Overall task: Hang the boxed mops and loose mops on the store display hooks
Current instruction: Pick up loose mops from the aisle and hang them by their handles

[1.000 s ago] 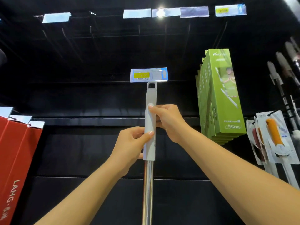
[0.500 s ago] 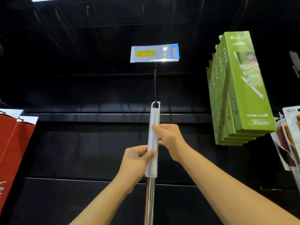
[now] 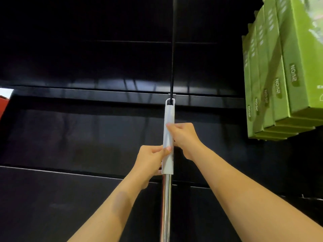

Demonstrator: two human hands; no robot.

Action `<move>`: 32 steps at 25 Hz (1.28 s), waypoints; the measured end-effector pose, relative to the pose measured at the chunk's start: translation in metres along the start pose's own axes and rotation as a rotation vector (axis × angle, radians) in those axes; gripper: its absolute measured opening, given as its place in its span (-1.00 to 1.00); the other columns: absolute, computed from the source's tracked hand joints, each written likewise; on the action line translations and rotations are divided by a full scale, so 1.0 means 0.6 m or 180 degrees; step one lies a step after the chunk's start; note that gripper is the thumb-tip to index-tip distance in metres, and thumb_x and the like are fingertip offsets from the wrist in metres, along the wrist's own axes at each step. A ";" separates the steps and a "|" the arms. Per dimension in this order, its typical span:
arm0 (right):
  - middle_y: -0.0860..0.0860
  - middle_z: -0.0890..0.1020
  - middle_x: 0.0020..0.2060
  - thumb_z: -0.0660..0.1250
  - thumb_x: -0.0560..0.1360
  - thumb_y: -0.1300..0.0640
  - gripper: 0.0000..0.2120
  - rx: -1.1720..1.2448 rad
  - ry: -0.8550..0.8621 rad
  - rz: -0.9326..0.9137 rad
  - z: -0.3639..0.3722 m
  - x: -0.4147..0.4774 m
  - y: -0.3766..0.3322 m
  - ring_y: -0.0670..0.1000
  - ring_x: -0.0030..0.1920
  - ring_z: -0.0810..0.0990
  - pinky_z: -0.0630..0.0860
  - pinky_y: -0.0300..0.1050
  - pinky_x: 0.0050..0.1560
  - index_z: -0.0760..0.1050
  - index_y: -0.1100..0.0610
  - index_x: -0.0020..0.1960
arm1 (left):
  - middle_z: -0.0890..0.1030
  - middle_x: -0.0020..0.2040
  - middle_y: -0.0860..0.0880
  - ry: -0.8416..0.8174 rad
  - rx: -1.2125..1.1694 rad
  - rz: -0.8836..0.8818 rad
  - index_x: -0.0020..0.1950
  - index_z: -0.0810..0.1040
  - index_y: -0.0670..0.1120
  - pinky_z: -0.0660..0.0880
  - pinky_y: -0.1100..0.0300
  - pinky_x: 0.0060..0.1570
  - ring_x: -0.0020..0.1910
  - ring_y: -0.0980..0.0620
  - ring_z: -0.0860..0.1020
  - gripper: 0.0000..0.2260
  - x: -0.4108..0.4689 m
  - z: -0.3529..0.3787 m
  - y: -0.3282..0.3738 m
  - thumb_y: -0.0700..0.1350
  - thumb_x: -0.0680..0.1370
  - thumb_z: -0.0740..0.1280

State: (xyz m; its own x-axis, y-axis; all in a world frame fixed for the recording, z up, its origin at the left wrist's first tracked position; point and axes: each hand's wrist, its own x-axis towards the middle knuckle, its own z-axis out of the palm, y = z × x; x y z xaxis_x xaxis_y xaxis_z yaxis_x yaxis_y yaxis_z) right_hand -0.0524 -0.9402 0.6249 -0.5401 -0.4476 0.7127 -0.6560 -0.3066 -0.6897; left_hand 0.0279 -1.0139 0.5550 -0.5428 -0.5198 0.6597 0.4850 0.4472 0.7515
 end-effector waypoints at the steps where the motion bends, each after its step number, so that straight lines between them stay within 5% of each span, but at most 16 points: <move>1: 0.05 0.63 -0.19 0.29 0.57 0.05 -0.76 -0.0021 0.0034 -0.0040 0.000 0.005 0.007 0.06 -0.10 0.64 0.61 0.00 0.02 0.57 0.24 -0.04 | 0.70 -0.04 -0.04 -0.0019 -0.0035 -0.0020 0.10 0.67 -0.07 0.60 0.24 -0.31 -0.07 0.00 0.67 -0.82 0.005 0.001 -0.007 -0.04 0.57 0.36; 6: 0.12 0.63 -0.06 0.30 0.57 0.05 -0.77 0.0055 0.0040 -0.0213 0.000 0.016 0.029 0.04 -0.08 0.64 0.60 0.03 0.05 0.52 0.23 -0.06 | 0.68 0.04 -0.05 -0.0118 -0.0059 -0.0042 0.19 0.63 -0.09 0.60 0.25 -0.33 -0.04 -0.01 0.67 -0.74 0.025 -0.002 -0.028 0.00 0.56 0.37; 12: 0.15 0.61 0.00 0.29 0.58 0.04 -0.71 0.0124 0.0099 -0.0198 0.010 0.020 0.040 0.14 0.05 0.60 0.57 0.13 0.14 0.53 0.29 0.02 | 0.66 -0.03 0.01 0.0040 0.0143 0.0148 0.08 0.65 -0.03 0.59 0.29 -0.33 -0.08 0.06 0.64 -0.81 0.034 0.000 -0.044 0.02 0.55 0.37; 18: -0.06 0.57 -0.23 0.28 0.58 0.03 -0.76 0.0123 0.0067 -0.0145 0.013 0.020 0.040 -0.07 -0.17 0.56 0.50 -0.20 -0.23 0.48 0.01 -0.25 | 0.63 -0.03 -0.01 0.0079 0.0274 0.0040 -0.03 0.64 0.00 0.59 0.29 -0.34 -0.06 0.05 0.61 -0.89 0.036 -0.003 -0.042 0.01 0.56 0.37; 23: -0.03 0.55 -0.13 0.30 0.58 0.07 -0.86 -0.0097 0.0142 0.0174 0.014 0.009 0.009 0.01 -0.10 0.57 0.54 -0.09 -0.07 0.56 0.13 0.02 | 0.63 0.05 -0.11 0.0133 0.0642 -0.0540 0.12 0.61 -0.16 0.64 0.06 -0.08 0.01 -0.07 0.63 -0.74 0.027 -0.003 -0.005 0.00 0.56 0.38; 25: 0.02 0.53 -0.08 0.34 0.55 0.10 -0.83 -0.0213 0.0103 0.0365 0.005 -0.005 0.001 0.04 -0.04 0.58 0.57 -0.07 0.03 0.55 0.15 0.10 | 0.64 -0.10 -0.10 0.0208 0.1148 -0.0733 -0.04 0.59 -0.17 0.60 0.14 -0.16 -0.18 0.00 0.63 -0.71 0.006 -0.010 0.009 0.07 0.55 0.37; 28: 0.00 0.45 -0.15 0.37 0.52 -0.01 -0.80 -0.1186 -0.0166 0.0267 -0.028 -0.059 0.003 -0.04 -0.16 0.47 0.46 -0.18 -0.11 0.42 0.09 -0.03 | 0.50 -0.33 -0.03 0.0245 0.2000 -0.0487 -0.28 0.48 -0.09 0.47 0.16 -0.21 -0.37 0.06 0.47 -0.60 -0.046 -0.047 0.016 0.22 0.54 0.31; 30: 0.05 0.52 0.06 0.35 0.51 -0.10 -0.65 -0.2766 -0.0418 0.0114 -0.061 -0.108 0.009 0.06 0.08 0.52 0.46 -0.05 0.09 0.45 0.11 0.17 | 0.61 0.04 -0.08 0.0241 0.2777 -0.0405 0.13 0.56 -0.10 0.49 0.09 0.02 0.02 -0.04 0.58 -0.52 -0.087 -0.078 0.016 0.29 0.54 0.24; 32: 0.07 0.53 0.21 0.34 0.50 -0.16 -0.51 -0.4052 -0.0602 0.0020 -0.086 -0.159 0.004 0.12 0.24 0.48 0.41 0.10 0.23 0.41 0.13 0.28 | 0.51 0.33 -0.10 0.0254 0.3592 -0.0446 0.43 0.37 -0.11 0.45 0.00 0.22 0.31 -0.12 0.47 -0.35 -0.125 -0.102 0.019 0.34 0.54 0.19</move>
State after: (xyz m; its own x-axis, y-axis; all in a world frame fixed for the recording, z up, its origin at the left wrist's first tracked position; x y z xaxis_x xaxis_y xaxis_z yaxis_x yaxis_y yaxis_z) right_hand -0.0299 -0.8547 0.5619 -0.5309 -0.5898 0.6085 -0.7488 0.6627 -0.0109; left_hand 0.1158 -1.0143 0.5135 -0.4789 -0.6435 0.5971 -0.4919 0.7601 0.4246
